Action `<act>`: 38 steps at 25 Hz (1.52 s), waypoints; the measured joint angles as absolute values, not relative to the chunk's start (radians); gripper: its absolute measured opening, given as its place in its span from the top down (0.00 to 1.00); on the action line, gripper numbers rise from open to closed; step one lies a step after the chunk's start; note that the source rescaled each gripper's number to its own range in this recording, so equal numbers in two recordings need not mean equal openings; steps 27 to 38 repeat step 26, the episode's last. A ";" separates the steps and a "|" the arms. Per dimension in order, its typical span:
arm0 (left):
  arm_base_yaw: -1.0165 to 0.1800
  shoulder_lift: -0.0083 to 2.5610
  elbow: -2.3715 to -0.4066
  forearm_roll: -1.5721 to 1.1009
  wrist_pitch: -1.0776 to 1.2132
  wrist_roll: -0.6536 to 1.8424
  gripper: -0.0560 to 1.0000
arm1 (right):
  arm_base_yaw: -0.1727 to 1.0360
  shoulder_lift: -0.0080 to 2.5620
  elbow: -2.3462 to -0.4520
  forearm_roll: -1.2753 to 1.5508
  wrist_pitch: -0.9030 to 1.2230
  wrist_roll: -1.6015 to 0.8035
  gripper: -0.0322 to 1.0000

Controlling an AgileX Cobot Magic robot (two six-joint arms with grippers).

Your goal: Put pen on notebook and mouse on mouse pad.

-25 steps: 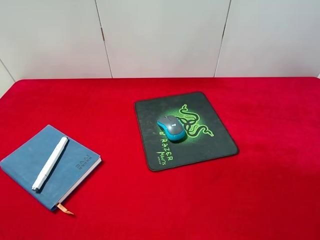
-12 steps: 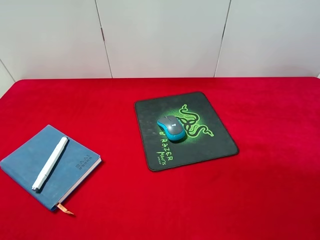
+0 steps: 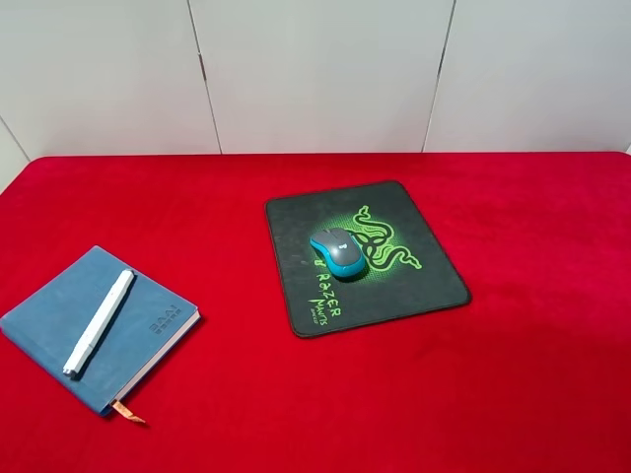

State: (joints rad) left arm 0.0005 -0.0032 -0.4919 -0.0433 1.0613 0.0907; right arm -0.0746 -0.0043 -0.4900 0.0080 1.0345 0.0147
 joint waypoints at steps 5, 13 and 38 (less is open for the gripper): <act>0.001 -0.003 -0.492 -0.043 1.061 0.091 0.00 | -0.075 -0.006 -0.490 0.008 1.029 0.015 0.00; 0.001 -0.003 -0.492 -0.043 1.061 0.091 0.00 | -0.075 -0.006 -0.490 0.008 1.023 0.015 0.00; 0.001 -0.003 -0.492 -0.043 1.061 0.091 0.00 | -0.075 -0.006 -0.490 0.009 1.023 0.015 0.00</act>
